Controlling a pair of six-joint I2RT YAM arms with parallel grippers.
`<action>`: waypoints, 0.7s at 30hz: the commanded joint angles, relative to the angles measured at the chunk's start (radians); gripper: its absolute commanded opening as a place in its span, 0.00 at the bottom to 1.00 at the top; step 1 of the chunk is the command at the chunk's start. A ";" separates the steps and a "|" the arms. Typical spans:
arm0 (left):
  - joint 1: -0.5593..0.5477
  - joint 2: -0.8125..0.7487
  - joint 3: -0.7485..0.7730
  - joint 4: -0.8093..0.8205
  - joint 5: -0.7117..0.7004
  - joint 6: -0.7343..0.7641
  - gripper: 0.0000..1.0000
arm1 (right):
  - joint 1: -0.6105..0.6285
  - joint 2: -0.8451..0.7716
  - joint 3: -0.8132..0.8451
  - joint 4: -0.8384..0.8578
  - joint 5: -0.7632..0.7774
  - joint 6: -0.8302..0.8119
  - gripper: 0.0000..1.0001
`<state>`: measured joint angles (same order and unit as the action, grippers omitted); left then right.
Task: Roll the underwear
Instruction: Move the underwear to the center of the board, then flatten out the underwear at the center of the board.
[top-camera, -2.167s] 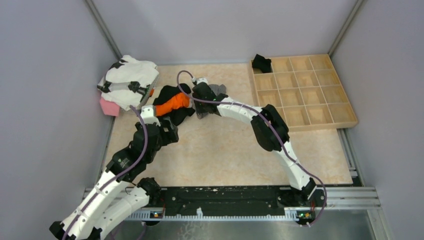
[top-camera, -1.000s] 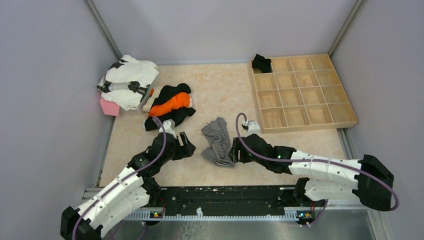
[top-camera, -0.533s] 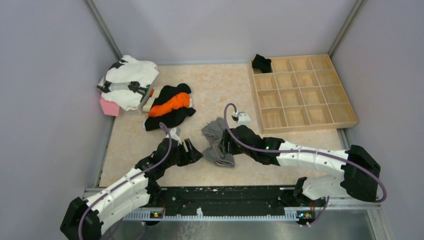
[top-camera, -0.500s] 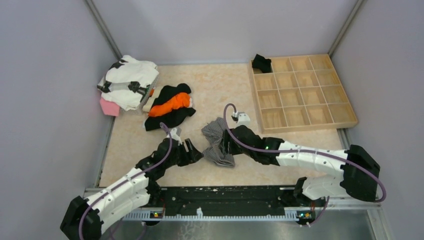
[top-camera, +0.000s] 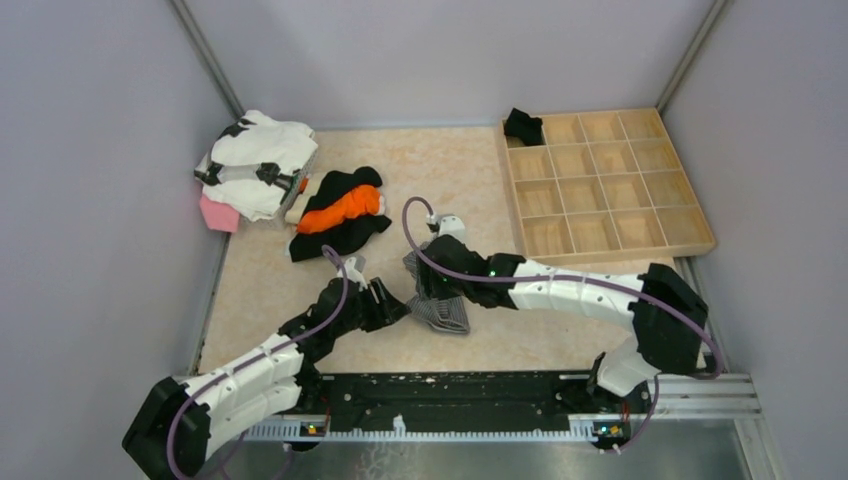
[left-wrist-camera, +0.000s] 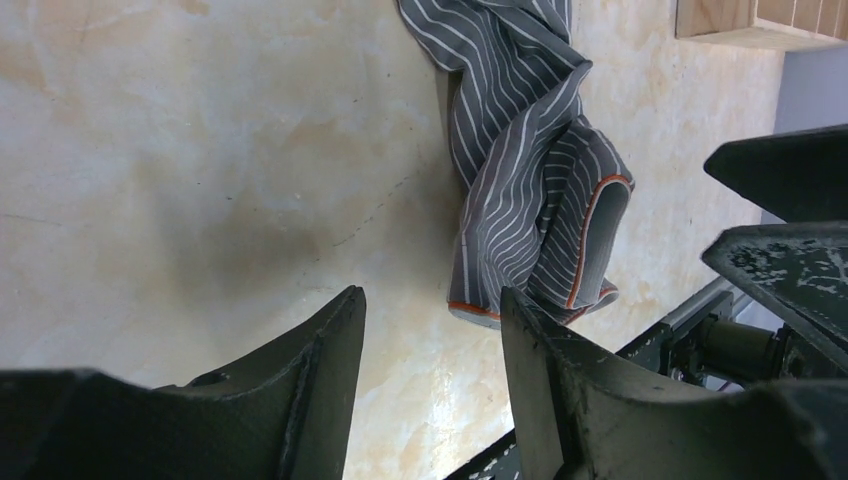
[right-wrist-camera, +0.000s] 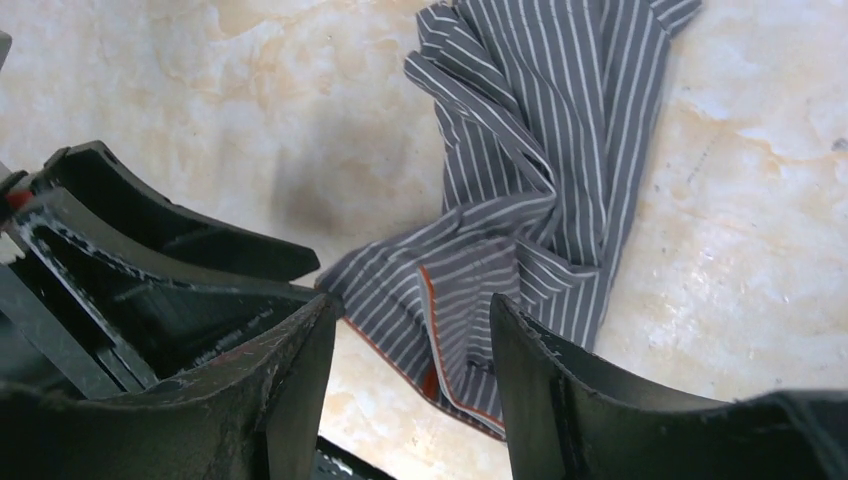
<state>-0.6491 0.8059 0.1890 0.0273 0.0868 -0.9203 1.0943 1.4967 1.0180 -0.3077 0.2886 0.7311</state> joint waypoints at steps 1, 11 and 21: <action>-0.004 0.020 -0.012 0.092 0.014 -0.014 0.58 | 0.028 0.107 0.147 -0.130 0.070 -0.041 0.57; -0.004 0.046 -0.018 0.123 0.022 -0.006 0.54 | 0.089 0.292 0.351 -0.345 0.203 -0.058 0.52; -0.005 0.066 -0.026 0.150 0.031 -0.009 0.51 | 0.113 0.382 0.445 -0.455 0.281 -0.071 0.44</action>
<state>-0.6498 0.8589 0.1738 0.1074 0.1017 -0.9222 1.1915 1.8450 1.3994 -0.7006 0.5106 0.6731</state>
